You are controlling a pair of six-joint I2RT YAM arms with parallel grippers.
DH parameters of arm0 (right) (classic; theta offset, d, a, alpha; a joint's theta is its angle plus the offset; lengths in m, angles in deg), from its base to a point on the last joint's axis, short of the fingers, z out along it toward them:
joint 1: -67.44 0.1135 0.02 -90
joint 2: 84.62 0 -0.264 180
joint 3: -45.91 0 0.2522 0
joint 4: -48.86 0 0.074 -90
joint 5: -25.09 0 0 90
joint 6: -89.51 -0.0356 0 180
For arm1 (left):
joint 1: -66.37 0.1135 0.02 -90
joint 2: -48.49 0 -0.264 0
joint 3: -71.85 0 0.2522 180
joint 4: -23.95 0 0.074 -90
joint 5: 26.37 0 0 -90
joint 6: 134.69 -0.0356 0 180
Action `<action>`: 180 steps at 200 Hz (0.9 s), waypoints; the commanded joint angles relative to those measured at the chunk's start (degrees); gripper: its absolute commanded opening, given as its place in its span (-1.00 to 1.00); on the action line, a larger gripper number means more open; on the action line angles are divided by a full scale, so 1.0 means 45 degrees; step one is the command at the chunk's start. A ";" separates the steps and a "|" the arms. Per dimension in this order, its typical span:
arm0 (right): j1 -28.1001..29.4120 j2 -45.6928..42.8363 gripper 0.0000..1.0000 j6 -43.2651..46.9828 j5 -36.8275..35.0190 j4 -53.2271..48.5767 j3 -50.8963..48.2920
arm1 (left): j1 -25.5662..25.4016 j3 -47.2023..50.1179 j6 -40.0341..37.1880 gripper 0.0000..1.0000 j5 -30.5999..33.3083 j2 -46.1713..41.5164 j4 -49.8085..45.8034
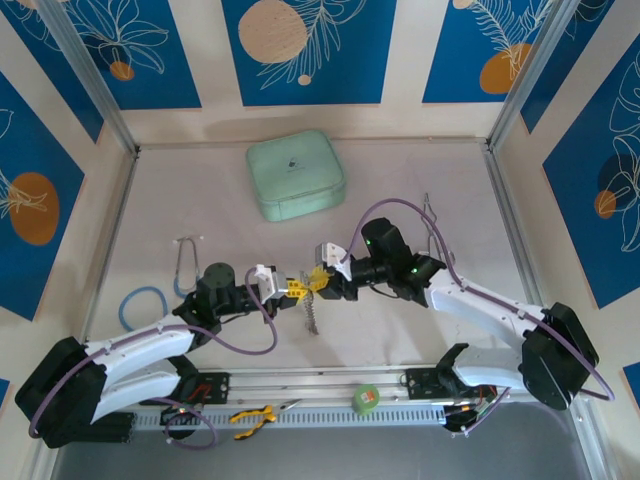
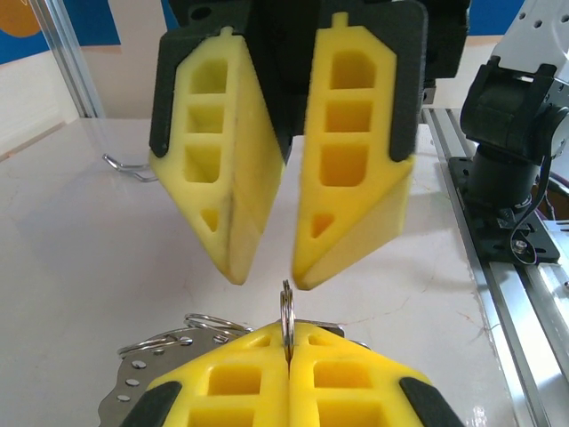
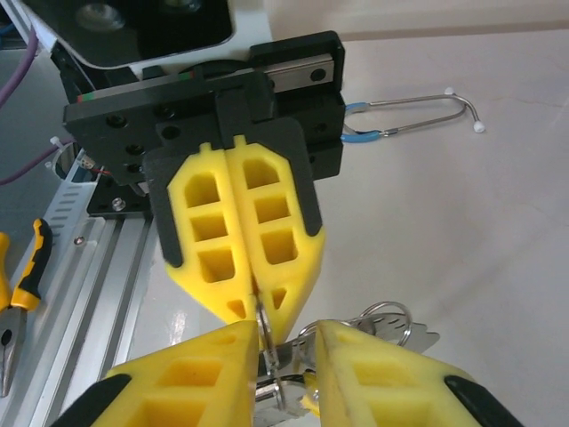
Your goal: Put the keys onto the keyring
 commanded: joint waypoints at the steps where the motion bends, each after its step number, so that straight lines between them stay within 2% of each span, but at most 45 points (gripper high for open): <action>1: -0.0099 0.0286 -0.58 -0.0145 0.0432 0.0184 -0.0077 | -0.0068 0.0075 0.0143 -1.00 -0.0532 -0.0234 0.0830; 77: -0.0221 0.0567 -0.61 0.0104 0.1297 -0.0312 -0.0034 | -0.0060 0.0063 0.0187 -1.00 -0.0572 -0.0075 0.1078; 134: -0.0265 0.0728 -1.00 0.0375 0.1714 -0.0773 0.0357 | -0.0065 -0.0016 0.0346 -1.00 -0.0656 0.0239 0.1580; 146: -0.0265 0.0716 -1.00 0.0540 0.1767 -0.1052 0.0484 | -0.0060 -0.0021 0.0378 -1.00 -0.0516 0.0245 0.1560; 170: -0.0229 0.0660 -1.00 0.1007 0.1475 -0.1875 0.0879 | -0.0068 -0.0091 0.0306 -0.58 -0.0016 -0.0007 0.0893; 180: -0.0173 0.0662 -1.00 0.1302 0.1250 -0.2372 0.1079 | -0.0065 -0.0254 0.0146 -0.53 0.0195 -0.0220 0.0104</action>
